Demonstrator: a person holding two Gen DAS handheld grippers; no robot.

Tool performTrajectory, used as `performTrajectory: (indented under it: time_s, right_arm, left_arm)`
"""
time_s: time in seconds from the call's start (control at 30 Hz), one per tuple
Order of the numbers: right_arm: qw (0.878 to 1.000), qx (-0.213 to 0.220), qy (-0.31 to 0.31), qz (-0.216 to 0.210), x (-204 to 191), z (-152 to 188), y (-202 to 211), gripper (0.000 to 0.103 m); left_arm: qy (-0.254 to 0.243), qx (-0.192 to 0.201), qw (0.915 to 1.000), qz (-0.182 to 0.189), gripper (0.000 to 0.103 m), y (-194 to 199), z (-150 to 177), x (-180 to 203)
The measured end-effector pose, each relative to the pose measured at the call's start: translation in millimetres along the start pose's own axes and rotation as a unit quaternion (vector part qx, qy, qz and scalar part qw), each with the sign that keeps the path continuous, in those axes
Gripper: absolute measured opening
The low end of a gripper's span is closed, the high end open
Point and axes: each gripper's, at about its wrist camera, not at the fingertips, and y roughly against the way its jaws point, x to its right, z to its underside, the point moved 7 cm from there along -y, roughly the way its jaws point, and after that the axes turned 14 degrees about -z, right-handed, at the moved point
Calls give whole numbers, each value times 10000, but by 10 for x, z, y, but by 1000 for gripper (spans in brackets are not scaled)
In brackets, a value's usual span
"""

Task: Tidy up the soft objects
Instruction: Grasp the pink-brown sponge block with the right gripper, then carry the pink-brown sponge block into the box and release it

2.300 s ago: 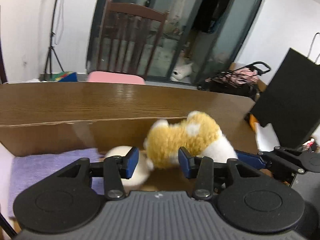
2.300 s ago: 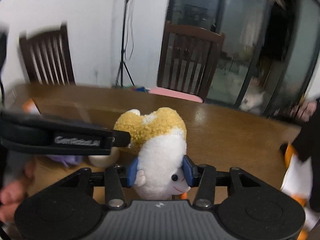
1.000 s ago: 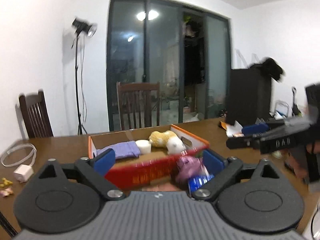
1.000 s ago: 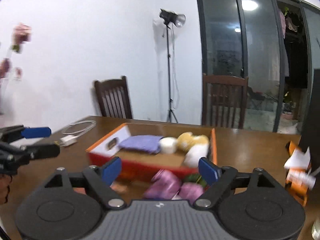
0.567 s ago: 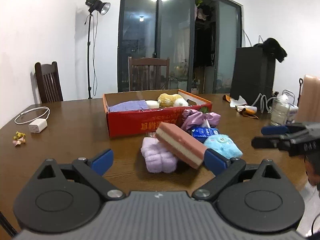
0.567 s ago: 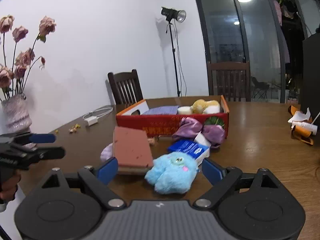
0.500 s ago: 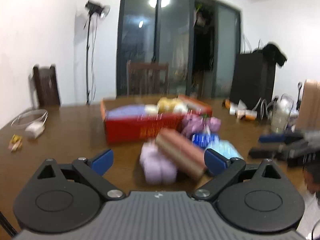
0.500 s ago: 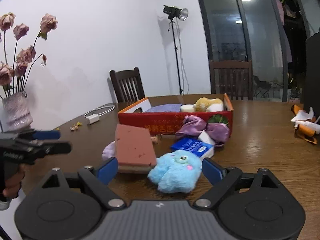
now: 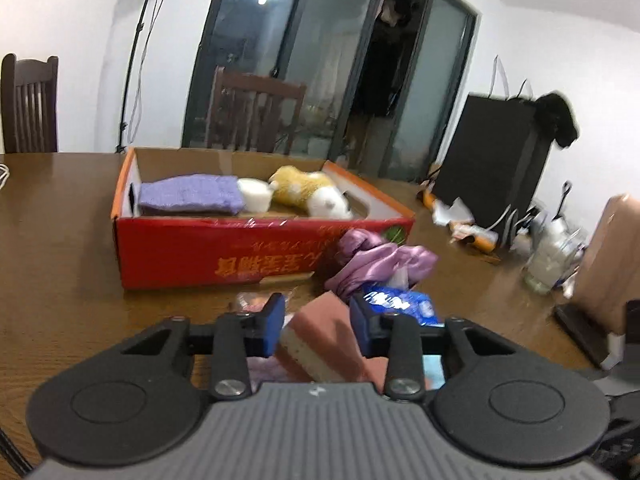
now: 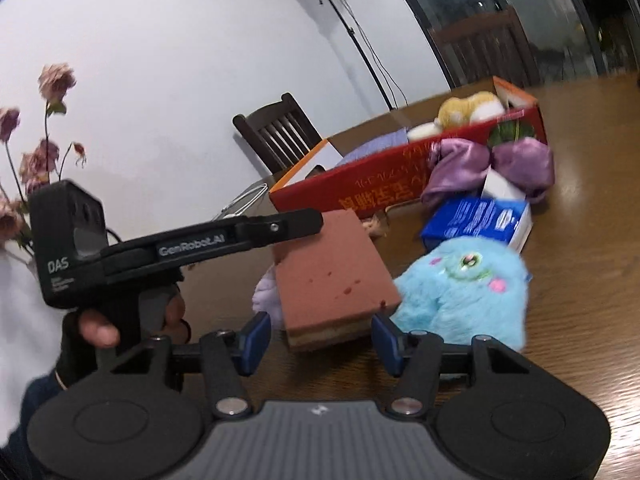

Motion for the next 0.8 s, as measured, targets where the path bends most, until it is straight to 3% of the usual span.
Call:
performTrajectory:
  time_s: [0.2,0.33,0.4,0.6,0.67,0.73,0.8]
  right_arm:
    - [9989,399,33,-230,-80,-161,152,56]
    - [9980,-230,544,-222,-253,-126,318,57]
    - [9971,-445,495,-381,-270,-27,411,57]
    - [9950,-898,391,-191,-203,335,445,57]
    - [9952,-861,438,-172,-235,328,515,58]
    - [9960,-732,443,-238,-253,279,593,66]
    - [9977,-539,365,-192,-213,209,631,66]
  left_arm:
    - [378,138,9992,-2,33,486,-64,29]
    - [698,19,9974,149,34,917,223,127]
    - [767,-155,9968,138,34,1009,437,160]
    - [821,-639,9941,299,42,1089,837,181]
    - [865,-534,9944,292,49,1136,805,138]
    - [1012,-511,9932,264,50,1113,764,66]
    - [1175,-584,9910,272,50,1043,758,33]
